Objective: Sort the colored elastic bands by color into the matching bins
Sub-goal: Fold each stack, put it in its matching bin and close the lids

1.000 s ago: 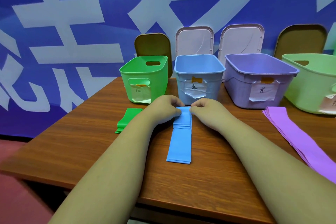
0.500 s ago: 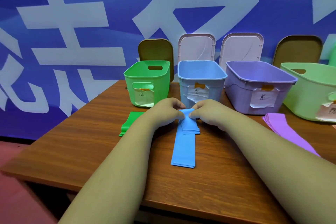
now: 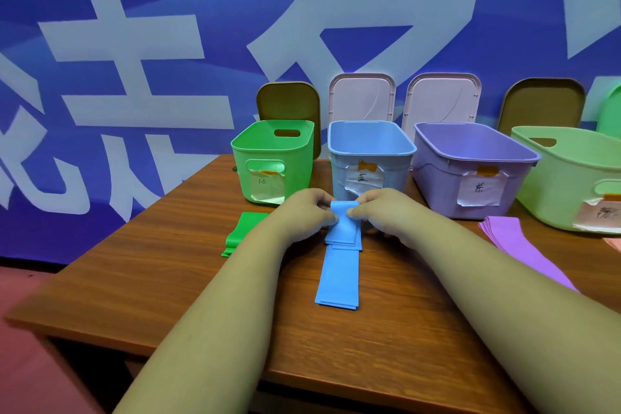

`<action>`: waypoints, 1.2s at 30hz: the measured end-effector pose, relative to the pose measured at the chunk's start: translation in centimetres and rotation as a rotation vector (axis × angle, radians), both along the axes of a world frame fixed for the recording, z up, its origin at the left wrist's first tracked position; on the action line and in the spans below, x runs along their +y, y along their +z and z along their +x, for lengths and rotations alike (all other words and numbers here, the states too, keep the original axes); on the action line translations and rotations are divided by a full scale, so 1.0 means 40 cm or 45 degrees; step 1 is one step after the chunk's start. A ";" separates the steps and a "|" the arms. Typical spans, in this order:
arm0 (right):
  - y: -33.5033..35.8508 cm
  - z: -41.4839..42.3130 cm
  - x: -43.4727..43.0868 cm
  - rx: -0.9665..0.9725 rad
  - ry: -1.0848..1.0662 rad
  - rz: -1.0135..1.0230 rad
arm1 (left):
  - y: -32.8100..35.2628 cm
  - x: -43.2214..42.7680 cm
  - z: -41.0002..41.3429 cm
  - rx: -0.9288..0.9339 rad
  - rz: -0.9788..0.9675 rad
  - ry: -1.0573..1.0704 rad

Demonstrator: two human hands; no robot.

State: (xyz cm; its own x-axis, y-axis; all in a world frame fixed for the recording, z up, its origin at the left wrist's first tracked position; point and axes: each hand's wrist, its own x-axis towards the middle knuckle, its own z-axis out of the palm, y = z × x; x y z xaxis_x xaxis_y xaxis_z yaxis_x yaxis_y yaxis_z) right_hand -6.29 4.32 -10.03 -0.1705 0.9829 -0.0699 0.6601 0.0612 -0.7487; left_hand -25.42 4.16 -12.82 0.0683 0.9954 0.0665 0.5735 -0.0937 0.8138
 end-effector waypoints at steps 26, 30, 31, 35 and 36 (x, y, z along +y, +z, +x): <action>0.000 0.007 0.003 -0.053 -0.009 0.173 | 0.001 -0.001 -0.016 -0.096 -0.117 -0.084; 0.011 0.011 0.008 -0.044 -0.003 0.296 | 0.009 -0.009 -0.015 -0.106 -0.125 -0.131; 0.013 0.012 0.008 -0.012 -0.007 0.304 | 0.010 -0.012 -0.014 -0.104 -0.120 -0.137; 0.022 0.013 -0.008 0.152 -0.001 0.324 | 0.014 -0.019 -0.013 -0.087 -0.071 -0.119; 0.026 0.014 -0.016 0.163 0.007 0.335 | 0.016 -0.019 -0.013 -0.083 -0.053 -0.111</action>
